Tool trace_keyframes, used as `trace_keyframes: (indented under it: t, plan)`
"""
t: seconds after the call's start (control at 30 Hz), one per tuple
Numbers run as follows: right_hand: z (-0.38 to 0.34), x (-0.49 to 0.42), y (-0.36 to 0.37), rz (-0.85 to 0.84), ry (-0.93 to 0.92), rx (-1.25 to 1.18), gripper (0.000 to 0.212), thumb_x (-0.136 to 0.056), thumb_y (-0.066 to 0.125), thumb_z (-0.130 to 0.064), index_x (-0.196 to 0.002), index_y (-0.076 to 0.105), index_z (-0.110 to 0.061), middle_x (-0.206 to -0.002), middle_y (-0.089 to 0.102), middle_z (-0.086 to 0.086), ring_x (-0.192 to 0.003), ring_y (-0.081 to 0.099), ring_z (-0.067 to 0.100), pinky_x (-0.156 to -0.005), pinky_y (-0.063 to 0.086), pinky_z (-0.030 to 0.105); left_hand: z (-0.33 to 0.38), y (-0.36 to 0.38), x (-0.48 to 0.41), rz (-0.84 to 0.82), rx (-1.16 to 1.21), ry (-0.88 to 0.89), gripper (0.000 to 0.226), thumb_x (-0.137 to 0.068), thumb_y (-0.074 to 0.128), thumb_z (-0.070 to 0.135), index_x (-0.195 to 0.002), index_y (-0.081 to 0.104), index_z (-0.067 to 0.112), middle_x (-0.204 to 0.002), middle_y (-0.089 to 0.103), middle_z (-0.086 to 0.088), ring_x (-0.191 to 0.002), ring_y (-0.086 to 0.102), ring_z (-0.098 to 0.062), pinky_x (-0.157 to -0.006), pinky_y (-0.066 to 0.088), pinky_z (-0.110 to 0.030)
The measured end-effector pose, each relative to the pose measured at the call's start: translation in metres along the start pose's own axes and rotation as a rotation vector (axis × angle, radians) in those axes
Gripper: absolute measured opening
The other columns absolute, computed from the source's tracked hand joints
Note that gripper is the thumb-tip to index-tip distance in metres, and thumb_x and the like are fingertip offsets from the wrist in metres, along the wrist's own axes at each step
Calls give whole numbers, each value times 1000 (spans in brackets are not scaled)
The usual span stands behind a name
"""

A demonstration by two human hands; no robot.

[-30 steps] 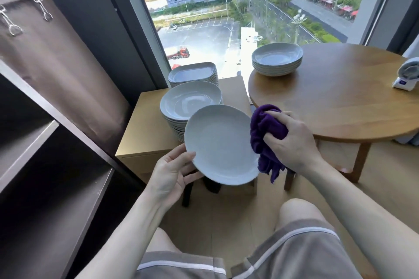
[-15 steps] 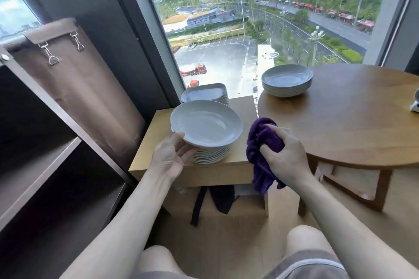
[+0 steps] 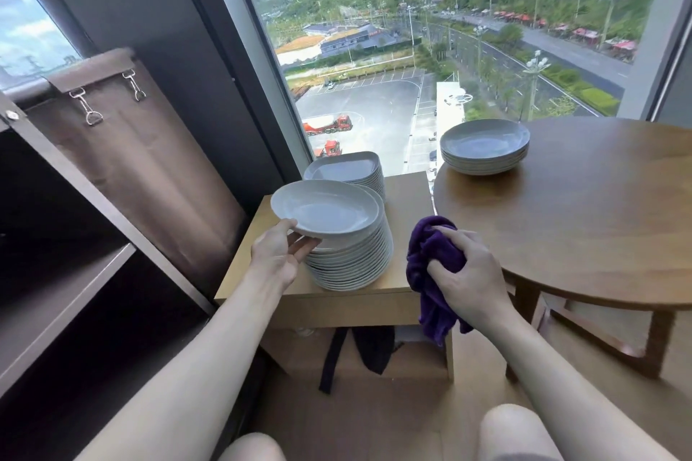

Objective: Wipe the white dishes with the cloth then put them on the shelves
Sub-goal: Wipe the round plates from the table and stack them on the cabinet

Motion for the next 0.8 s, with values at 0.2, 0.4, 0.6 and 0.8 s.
trace_keyframes:
  t: [0.2, 0.4, 0.6, 0.8]
  plan:
    - [0, 2, 2, -23, 15, -3, 47, -83, 73, -15, -127, 67, -28, -125, 57, -2, -108, 57, 14, -100, 47, 33, -4, 7, -9, 44, -67, 18, 33, -96, 61, -5, -129, 57, -8, -121, 66, -29, -102, 70, -41, -62, 66, -43]
    - [2, -1, -1, -21, 38, -14, 46, -84, 73, -14, -127, 67, -26, -126, 57, 0, -109, 57, 15, -101, 48, 36, 12, 1, -19, 96, -385, 72, 23, -92, 58, -6, -115, 63, -6, -109, 70, -17, -72, 75, -26, -60, 64, -31]
    - [4, -3, -4, -26, 43, -1, 45, -85, 73, -15, -128, 66, -26, -124, 57, -1, -107, 57, 16, -98, 48, 36, 13, -4, -16, 85, -630, 29, 36, -94, 62, -9, -129, 57, -15, -112, 70, -25, -87, 74, -30, -62, 65, -31]
    - [7, 0, -2, -38, 54, -14, 45, -85, 73, -17, -127, 66, -29, -124, 57, -3, -106, 57, 14, -93, 45, 29, 10, -7, -4, 94, -686, 24, 34, -95, 71, 1, -124, 61, -13, -101, 72, -22, -82, 73, -27, -62, 65, -32]
Point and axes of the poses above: each hand's wrist, its own x-axis away from the middle knuckle, its own y-axis out of the palm, z = x × y, the point moved 7 cm from there along -x, towards the middle knuckle
